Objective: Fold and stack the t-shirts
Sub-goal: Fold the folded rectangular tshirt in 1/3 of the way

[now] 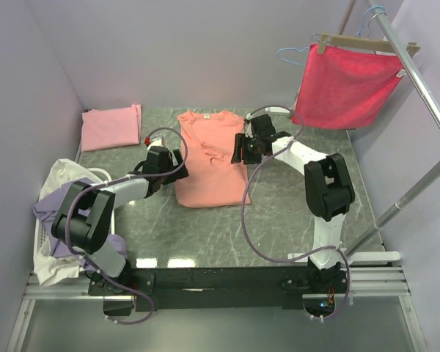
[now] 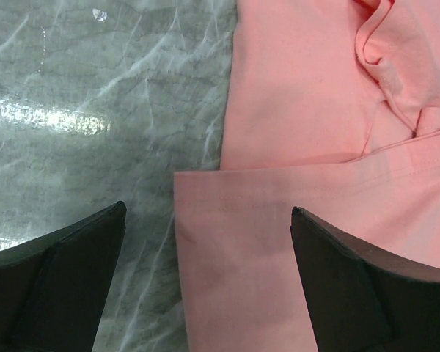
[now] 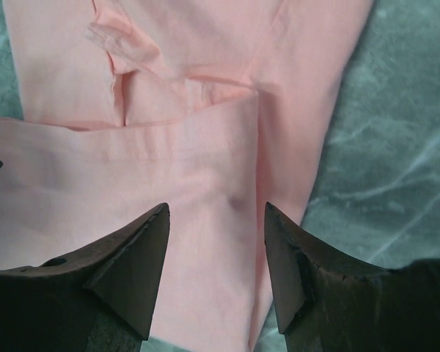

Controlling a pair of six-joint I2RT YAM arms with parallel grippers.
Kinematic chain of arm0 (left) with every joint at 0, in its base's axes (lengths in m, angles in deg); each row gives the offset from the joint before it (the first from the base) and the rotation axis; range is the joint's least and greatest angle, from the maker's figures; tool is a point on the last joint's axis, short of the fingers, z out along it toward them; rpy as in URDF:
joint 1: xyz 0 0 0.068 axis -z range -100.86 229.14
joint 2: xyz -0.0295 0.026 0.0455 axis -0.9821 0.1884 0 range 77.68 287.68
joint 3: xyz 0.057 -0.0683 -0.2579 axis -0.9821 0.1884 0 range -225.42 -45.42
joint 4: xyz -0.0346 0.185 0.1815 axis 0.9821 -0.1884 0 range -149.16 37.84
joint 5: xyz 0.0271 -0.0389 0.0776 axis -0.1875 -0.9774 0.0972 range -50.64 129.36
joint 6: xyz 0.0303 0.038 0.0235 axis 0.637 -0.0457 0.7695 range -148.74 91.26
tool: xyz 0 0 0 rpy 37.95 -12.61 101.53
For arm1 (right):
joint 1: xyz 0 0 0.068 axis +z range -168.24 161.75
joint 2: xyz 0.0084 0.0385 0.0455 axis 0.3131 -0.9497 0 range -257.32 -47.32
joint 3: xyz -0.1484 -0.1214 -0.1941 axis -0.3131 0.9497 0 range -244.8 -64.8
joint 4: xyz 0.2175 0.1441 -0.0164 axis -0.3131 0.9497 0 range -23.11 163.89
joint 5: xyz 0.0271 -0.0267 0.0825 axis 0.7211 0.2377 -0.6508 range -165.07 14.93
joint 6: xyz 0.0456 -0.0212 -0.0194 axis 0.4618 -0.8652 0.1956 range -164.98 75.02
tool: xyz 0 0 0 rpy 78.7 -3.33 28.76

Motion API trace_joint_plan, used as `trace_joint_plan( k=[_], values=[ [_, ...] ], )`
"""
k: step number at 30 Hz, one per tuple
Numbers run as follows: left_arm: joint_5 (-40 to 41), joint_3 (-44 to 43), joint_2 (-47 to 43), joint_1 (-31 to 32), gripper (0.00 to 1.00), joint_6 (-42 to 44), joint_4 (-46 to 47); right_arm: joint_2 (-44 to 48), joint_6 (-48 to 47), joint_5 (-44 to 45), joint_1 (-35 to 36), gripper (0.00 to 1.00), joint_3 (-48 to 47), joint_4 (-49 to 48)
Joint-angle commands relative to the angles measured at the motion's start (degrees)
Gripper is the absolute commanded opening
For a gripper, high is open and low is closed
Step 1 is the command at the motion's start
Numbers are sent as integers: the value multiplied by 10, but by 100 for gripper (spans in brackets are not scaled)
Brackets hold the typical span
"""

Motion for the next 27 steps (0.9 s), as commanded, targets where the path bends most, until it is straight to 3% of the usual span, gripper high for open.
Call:
trace_joint_plan(
  k=[1, 16, 22, 27],
  values=[
    [-18, 4, 7, -7, 99, -7, 62, -21, -16, -25, -6, 61, -49, 4],
    [-67, 20, 56, -12, 91, -35, 95, -60, -14, -46, -12, 58, -62, 11],
    [-75, 19, 50, -11, 71, -35, 89, -69, -16, -49, -13, 45, -63, 12],
    [-74, 24, 43, -11, 44, -33, 84, -81, -16, -54, -13, 39, -69, 15]
  ],
)
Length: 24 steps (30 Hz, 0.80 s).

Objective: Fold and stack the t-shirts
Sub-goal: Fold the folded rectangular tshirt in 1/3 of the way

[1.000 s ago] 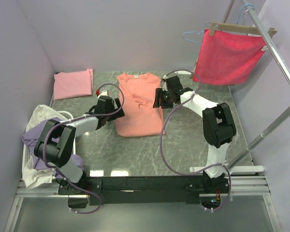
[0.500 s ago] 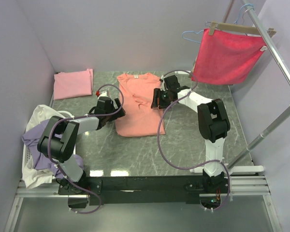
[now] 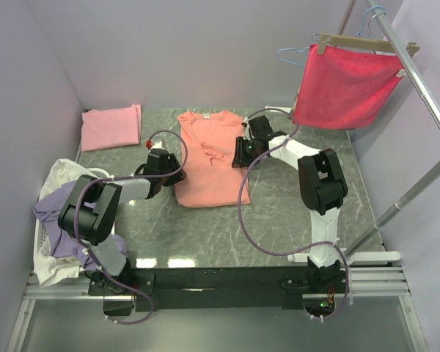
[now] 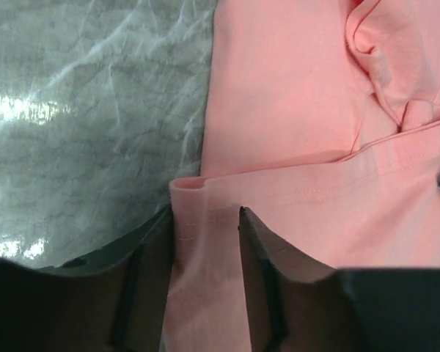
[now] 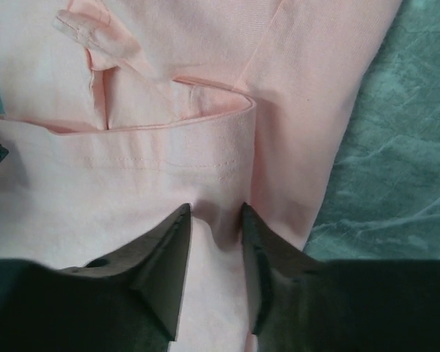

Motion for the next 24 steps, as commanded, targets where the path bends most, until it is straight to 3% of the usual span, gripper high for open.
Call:
trace_joint_plan(
  k=[1, 4, 6, 9, 11, 24],
  values=[
    [-11, 8, -4, -1, 40, 3, -1, -18, -10, -13, -5, 36, -31, 0],
    [-11, 3, -3, -1, 25, 5, -2, -15, -10, -12, -6, 22, -28, -2],
    [-11, 1, -8, -1, 22, 7, -5, -3, -11, -10, -6, 10, -19, -4],
    [-11, -12, -19, -1, 16, 16, -14, 28, -11, 3, -6, 3, 5, -19],
    [-11, -23, -28, -1, 12, 22, -21, 46, -8, 9, -7, 2, 18, -28],
    [-35, -65, -72, -1, 11, 73, -15, 150, 25, 58, -9, 2, 124, -60]
  ],
)
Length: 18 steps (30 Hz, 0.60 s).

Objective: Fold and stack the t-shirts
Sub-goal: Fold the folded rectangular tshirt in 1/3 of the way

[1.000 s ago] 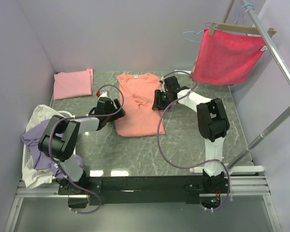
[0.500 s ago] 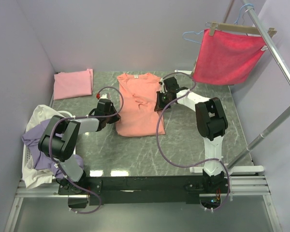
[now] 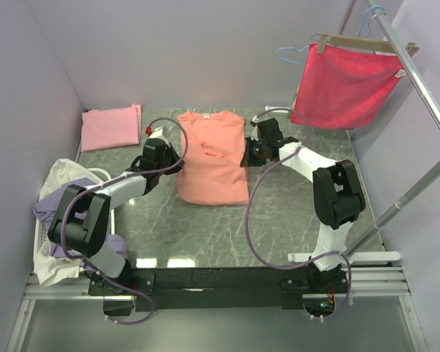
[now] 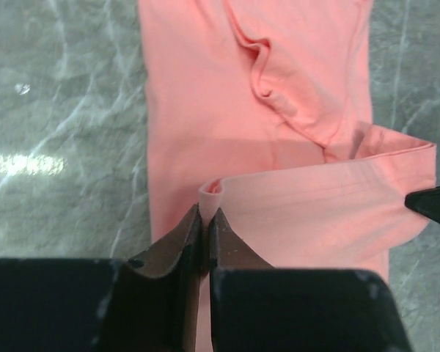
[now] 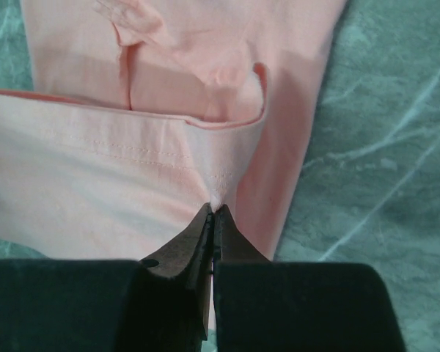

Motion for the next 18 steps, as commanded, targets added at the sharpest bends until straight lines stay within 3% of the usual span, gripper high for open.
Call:
trace_joint_plan(
  k=[1, 7, 18],
  values=[
    [-29, -36, 1, -1, 11, 29, 16, 38, 16, 45, -6, 2, 25, -17],
    [-60, -58, 73, -1, 9, 36, 47, 46, 28, 86, -7, 1, 48, -29],
    [-60, -90, 140, -1, 11, 40, 82, -2, 37, 122, -14, 0, 2, -32]
  ],
)
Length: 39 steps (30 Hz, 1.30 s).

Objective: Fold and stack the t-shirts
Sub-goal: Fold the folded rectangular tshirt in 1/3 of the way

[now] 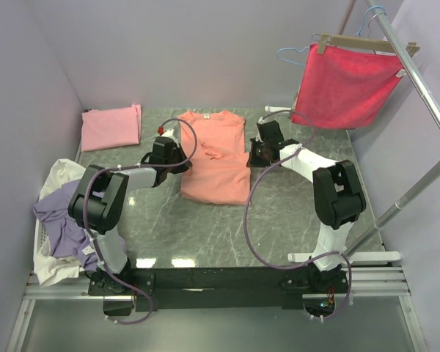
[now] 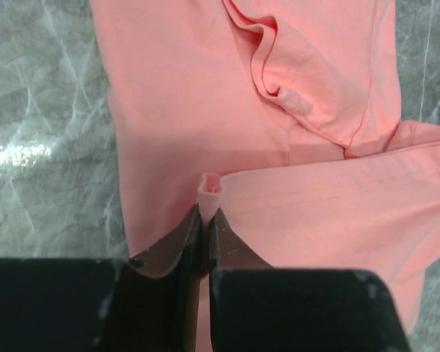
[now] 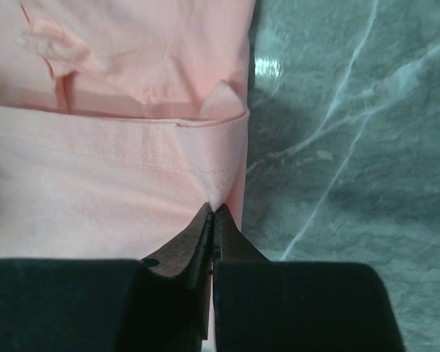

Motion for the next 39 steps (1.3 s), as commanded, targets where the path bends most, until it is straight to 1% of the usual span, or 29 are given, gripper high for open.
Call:
trace_joint_plan(
  k=[1, 2, 4, 5, 6, 8, 9, 10, 11, 12, 13, 14, 15, 16, 18, 20, 24, 30, 34, 37, 39],
  values=[
    [-3, -29, 18, -1, 11, 12, 44, -18, 7, 31, -9, 0, -34, -19],
    [-1, -34, 21, -1, 11, 11, 41, -29, 6, 29, -8, 4, -45, -17],
    [2, -35, 28, -1, 13, 10, 41, -44, 5, 28, -8, 8, -59, -8],
    [6, -36, 31, -1, 15, 10, 39, -61, 3, 24, -8, 18, -72, -4],
    [11, -37, 33, -1, 20, 11, 34, -69, -1, 19, -9, 19, -81, 2],
    [18, -38, 38, -1, 33, 9, 25, -85, 1, 19, -9, 20, -89, 8],
    [19, -36, 39, -1, 47, 9, 25, -87, 1, 18, -9, 22, -88, 6],
    [21, -36, 36, -1, 54, 7, 24, -89, 1, 18, -9, 26, -88, 3],
    [22, -34, 33, -1, 60, 5, 23, -91, 1, 19, -9, 40, -87, 5],
    [21, -30, 28, -1, 66, 5, 24, -87, 3, 20, -8, 43, -84, -1],
    [25, -26, 13, -1, 67, 4, 29, -75, 4, 22, -9, 47, -72, -5],
    [33, -8, 1, -1, 70, 3, 33, -66, 5, 26, -9, 50, -64, -10],
    [39, 4, -13, -1, 84, 2, 41, -55, 4, 28, -9, 50, -56, -21],
    [53, 16, -42, -2, 91, -2, 47, -35, 2, 30, -9, 51, -42, -24],
    [59, 40, -69, -1, 100, 2, 44, -11, -2, 40, -9, 52, -30, -26],
    [51, 60, -102, -1, 99, 4, 32, 18, -8, 37, -9, 55, -18, -26],
    [33, 108, -151, 0, 99, -19, 23, 45, -8, -9, -7, 55, -6, -13],
    [40, 187, -224, 8, 100, -44, -12, 83, 3, -37, -7, 58, 61, -14],
    [33, 261, -269, 12, 99, -54, 3, 104, 9, -105, -5, 58, 113, -37],
    [28, 300, -309, 19, 99, -58, 31, 110, 20, -123, 2, 58, 131, -54],
    [27, 312, -332, 23, 99, -58, 42, 109, 22, -126, 15, 58, 132, -57]
  ],
)
